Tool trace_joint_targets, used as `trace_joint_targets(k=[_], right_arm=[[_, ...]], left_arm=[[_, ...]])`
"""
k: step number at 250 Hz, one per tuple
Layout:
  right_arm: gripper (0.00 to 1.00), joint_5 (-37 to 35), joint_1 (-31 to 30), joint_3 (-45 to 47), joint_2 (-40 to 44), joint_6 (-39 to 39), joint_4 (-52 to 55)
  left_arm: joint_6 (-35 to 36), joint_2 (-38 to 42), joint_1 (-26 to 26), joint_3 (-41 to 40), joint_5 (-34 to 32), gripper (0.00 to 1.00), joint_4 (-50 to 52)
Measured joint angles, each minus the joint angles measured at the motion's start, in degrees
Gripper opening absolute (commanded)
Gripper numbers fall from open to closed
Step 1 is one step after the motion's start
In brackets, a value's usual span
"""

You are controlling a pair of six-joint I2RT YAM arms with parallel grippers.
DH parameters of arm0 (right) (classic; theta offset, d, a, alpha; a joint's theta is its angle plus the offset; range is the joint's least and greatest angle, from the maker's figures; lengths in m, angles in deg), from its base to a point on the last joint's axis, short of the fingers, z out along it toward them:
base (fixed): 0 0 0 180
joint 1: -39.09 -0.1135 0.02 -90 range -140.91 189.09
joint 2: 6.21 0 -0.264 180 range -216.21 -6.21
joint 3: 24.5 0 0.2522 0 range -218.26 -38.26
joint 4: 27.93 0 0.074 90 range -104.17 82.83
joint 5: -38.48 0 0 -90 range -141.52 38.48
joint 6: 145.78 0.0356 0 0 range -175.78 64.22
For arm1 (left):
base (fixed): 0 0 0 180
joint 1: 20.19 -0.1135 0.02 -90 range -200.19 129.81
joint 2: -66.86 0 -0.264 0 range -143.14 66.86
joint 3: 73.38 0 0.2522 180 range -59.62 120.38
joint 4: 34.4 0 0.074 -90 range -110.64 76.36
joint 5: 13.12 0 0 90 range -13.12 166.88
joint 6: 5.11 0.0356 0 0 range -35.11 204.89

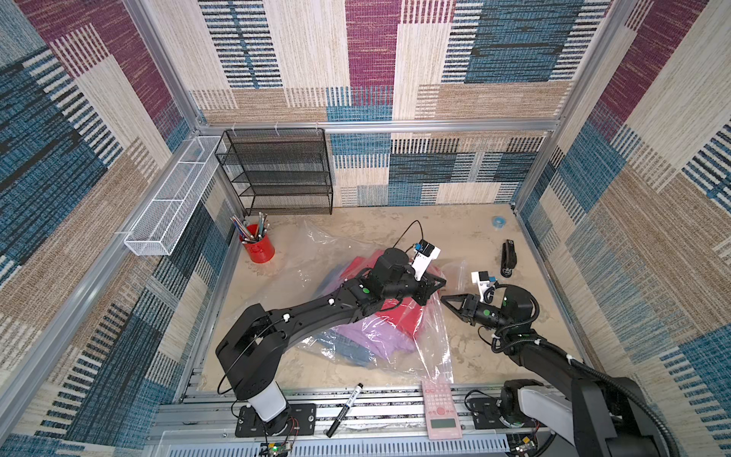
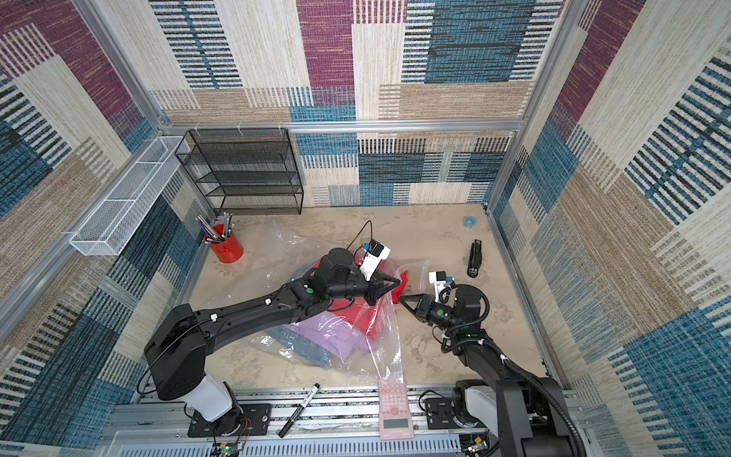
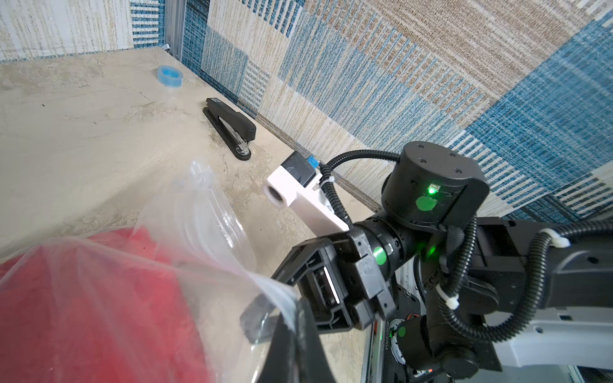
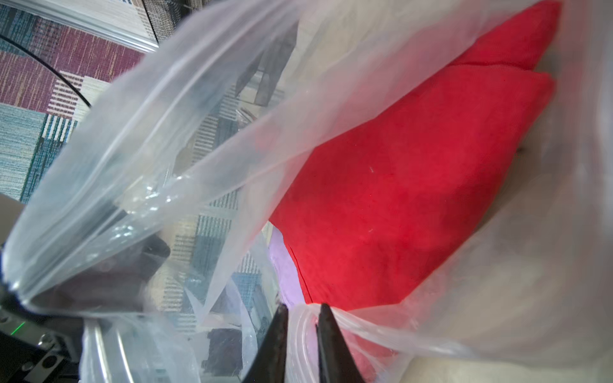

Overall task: Take the trousers out of the vacuum bag
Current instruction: Take out the trousers from the vacuum bag.

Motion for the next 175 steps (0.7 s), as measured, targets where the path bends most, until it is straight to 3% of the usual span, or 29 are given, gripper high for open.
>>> trace_joint_targets(k=[110, 175], right_arm=[[0.25, -5.8, -1.6, 0.9, -7.9, -6.7, 3.4], [0.47, -9.4, -0.9, 2.4, -7.5, -9.7, 8.0]], left_arm=[[0.2, 0.4, 0.0, 0.2, 2.2, 0.0, -0.8], [1.1, 2.8, 0.0, -1.0, 5.7, 0.0, 0.6]])
